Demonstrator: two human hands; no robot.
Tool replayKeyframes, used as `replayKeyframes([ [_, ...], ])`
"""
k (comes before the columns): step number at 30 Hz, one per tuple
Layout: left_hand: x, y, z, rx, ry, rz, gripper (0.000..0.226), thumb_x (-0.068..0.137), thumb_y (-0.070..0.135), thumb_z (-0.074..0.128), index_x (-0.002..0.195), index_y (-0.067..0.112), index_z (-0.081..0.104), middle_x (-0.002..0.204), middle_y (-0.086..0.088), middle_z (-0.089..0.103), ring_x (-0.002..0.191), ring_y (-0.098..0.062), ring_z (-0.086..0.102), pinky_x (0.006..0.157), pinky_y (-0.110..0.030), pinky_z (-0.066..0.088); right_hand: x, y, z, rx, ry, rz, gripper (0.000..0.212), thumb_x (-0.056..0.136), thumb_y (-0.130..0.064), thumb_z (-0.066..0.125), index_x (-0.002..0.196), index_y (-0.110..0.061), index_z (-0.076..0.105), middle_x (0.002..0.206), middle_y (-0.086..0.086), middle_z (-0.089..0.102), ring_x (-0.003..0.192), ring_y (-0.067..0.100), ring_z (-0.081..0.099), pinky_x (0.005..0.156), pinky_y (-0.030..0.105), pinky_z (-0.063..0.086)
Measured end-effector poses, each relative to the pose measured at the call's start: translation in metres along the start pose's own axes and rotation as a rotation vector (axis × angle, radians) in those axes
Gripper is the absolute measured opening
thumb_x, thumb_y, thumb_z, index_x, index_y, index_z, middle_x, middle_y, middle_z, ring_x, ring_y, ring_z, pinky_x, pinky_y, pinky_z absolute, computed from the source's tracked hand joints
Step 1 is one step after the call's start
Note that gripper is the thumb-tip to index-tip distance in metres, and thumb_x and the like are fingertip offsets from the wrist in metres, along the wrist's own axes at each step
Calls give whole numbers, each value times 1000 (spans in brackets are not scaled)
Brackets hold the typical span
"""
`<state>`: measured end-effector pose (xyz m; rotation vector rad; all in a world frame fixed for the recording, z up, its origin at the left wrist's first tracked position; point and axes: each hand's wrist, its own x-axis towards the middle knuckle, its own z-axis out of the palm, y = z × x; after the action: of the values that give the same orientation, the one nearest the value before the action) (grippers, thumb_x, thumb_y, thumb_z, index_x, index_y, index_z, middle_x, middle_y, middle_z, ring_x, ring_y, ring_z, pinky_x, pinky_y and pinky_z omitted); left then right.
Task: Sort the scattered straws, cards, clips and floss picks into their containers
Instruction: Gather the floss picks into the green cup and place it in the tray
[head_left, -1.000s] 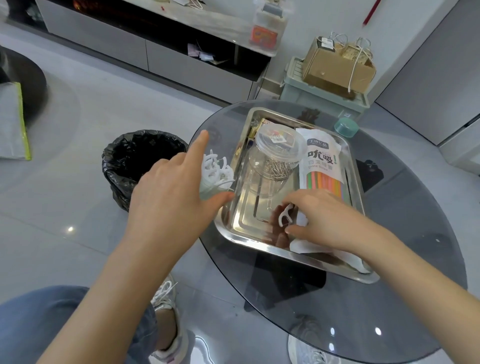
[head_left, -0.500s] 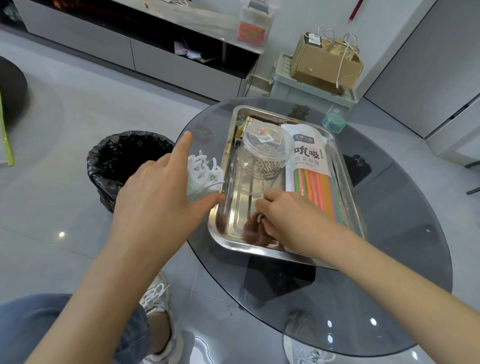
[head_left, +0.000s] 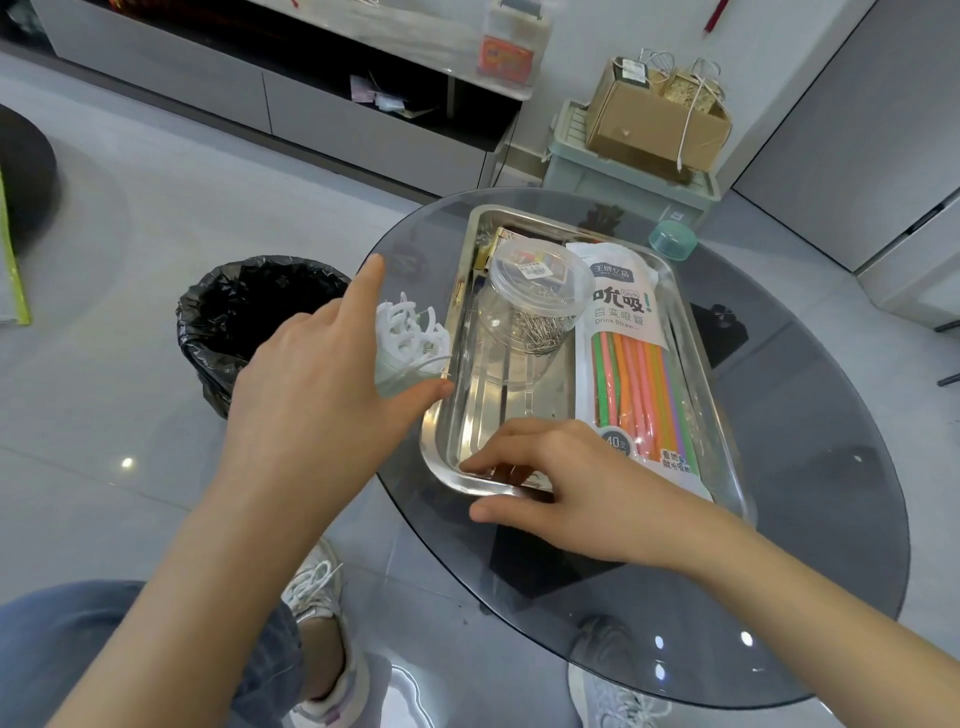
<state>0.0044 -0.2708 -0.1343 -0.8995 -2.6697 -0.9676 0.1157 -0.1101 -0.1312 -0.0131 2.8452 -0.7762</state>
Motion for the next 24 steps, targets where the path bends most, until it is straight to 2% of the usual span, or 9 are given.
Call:
replayKeyframes([
  [4, 0, 1, 1, -5, -6, -6, 97, 67, 58, 66, 148, 22, 26, 112, -4, 63, 103, -31, 56, 74, -39, 43, -2, 1, -4, 142, 104, 36, 14, 80, -16, 75, 94, -14, 73, 83, -9, 68, 77, 3, 62, 73, 13, 48],
  [7, 0, 1, 1, -6, -16, -12, 99, 67, 59, 65, 149, 22, 24, 114, -3, 63, 105, -31, 56, 76, -40, 44, 1, -1, -14, 251, 249, 51, 6, 81, -10, 72, 83, -16, 74, 77, -9, 71, 72, 2, 64, 74, 17, 52],
  [9, 0, 2, 1, 4, -20, -11, 100, 66, 61, 63, 149, 21, 24, 116, -3, 63, 106, -31, 56, 77, -40, 44, 6, -6, -28, 385, 406, 47, 9, 81, -9, 71, 80, -18, 73, 74, -6, 72, 72, 6, 67, 75, 21, 55],
  [11, 0, 2, 0, 8, -22, -9, 102, 64, 64, 58, 149, 21, 24, 117, -3, 63, 106, -31, 57, 77, -39, 44, 14, -14, -43, 553, 544, 5, 7, 82, -6, 70, 81, -13, 73, 75, 1, 73, 73, 12, 70, 72, 22, 56],
  [15, 1, 4, -1, -18, -20, -18, 104, 61, 66, 56, 149, 21, 25, 115, -1, 63, 105, -28, 58, 77, -40, 47, 34, -35, -53, 800, 650, -78, 2, 83, 1, 68, 82, 2, 67, 74, 12, 73, 71, 20, 72, 64, 25, 57],
  [19, 1, 3, -2, -39, -7, -24, 103, 62, 65, 59, 149, 21, 25, 112, -1, 63, 102, -27, 58, 77, -42, 49, 53, -42, -38, 813, 637, -8, 8, 82, 1, 69, 77, 4, 64, 71, 17, 70, 65, 20, 70, 57, 23, 55],
  [24, 0, -2, -3, -41, 17, -22, 100, 67, 62, 65, 149, 21, 24, 108, 0, 63, 101, -25, 58, 77, -41, 49, 60, -45, -25, 593, 651, 33, 11, 79, -12, 75, 72, -6, 70, 67, 1, 69, 59, 6, 61, 57, 17, 47],
])
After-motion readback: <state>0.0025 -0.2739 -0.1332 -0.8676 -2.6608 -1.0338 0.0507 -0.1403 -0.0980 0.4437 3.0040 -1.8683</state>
